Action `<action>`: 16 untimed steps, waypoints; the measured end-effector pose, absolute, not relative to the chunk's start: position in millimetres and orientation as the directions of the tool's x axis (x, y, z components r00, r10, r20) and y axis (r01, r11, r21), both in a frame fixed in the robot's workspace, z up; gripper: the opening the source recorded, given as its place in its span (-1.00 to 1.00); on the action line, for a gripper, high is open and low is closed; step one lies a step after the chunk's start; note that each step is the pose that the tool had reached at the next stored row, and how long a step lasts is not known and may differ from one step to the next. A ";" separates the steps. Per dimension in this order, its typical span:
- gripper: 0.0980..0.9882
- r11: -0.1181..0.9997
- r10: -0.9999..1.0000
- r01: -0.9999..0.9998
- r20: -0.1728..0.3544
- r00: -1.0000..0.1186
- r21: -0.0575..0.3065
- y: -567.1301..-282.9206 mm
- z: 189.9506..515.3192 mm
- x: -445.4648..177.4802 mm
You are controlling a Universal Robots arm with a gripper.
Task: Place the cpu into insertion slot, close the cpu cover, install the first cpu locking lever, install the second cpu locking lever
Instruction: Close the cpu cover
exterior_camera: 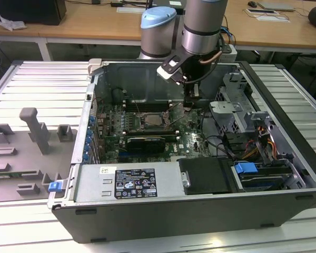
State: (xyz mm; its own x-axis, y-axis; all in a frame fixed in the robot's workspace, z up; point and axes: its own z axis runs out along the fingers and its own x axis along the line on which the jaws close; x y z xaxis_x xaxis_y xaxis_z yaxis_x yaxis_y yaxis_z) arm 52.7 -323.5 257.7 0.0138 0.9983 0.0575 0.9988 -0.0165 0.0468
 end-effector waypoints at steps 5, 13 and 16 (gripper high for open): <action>-0.98 -0.017 0.998 0.999 0.057 0.014 0.046 -323.5 254.3 59.7; -0.98 -0.017 0.998 0.999 0.057 0.014 0.042 -323.5 246.3 59.3; -0.98 -0.017 0.998 0.999 0.057 0.014 0.040 -323.5 249.7 56.1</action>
State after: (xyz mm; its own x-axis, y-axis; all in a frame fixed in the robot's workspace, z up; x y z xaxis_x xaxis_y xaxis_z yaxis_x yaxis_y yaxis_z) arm 56.1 -323.5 249.7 0.0143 0.9983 0.0573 0.9990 -0.0166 0.0403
